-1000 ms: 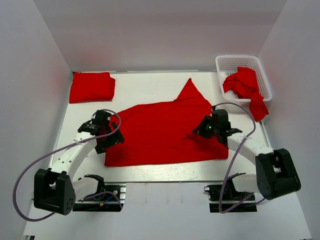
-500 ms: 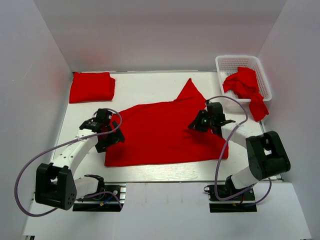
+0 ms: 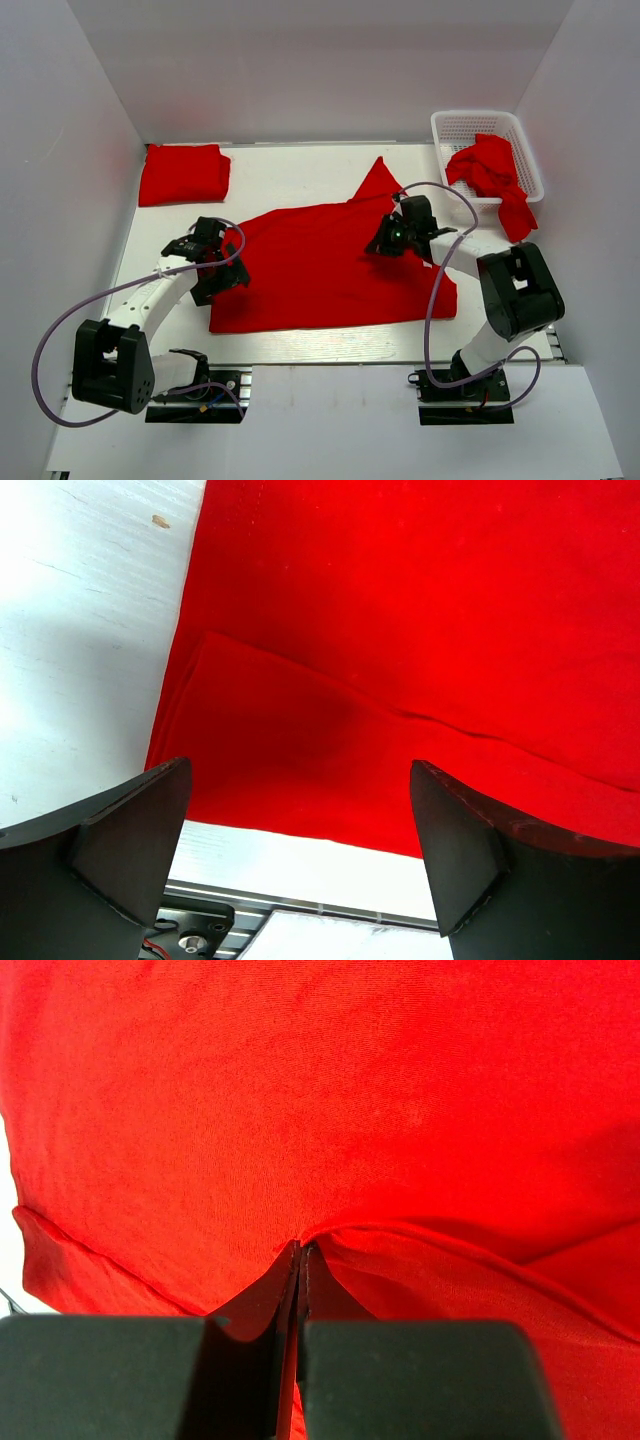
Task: Fold and stack the t-shirts
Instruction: Fold the flattened tshirt in 1/3 of the way
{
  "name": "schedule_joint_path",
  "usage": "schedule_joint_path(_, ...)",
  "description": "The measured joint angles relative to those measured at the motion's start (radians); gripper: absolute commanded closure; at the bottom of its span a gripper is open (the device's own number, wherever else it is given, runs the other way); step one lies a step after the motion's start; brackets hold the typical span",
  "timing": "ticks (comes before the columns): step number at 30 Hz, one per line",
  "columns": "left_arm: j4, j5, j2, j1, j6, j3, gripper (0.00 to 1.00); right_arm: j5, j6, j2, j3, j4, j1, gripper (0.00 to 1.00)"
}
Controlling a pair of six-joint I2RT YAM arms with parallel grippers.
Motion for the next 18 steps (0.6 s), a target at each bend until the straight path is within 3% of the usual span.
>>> schedule_joint_path(14, 0.0, 0.0, 0.0, 0.0, 0.0, 0.0, 0.0, 0.01, -0.03, 0.063, 0.095, -0.053, 0.023, 1.0)
schedule_joint_path(17, 0.0, 0.0, -0.001, 0.0, 0.0, 0.0, 0.0, 0.012, -0.047, 0.098, 0.142, -0.068, 0.031, 0.98)
schedule_joint_path(18, 0.0, 0.0, -0.002, 0.0, 0.0, 0.0, 0.0, 0.011, -0.053, 0.11, 0.158, -0.079, 0.034, 0.88)
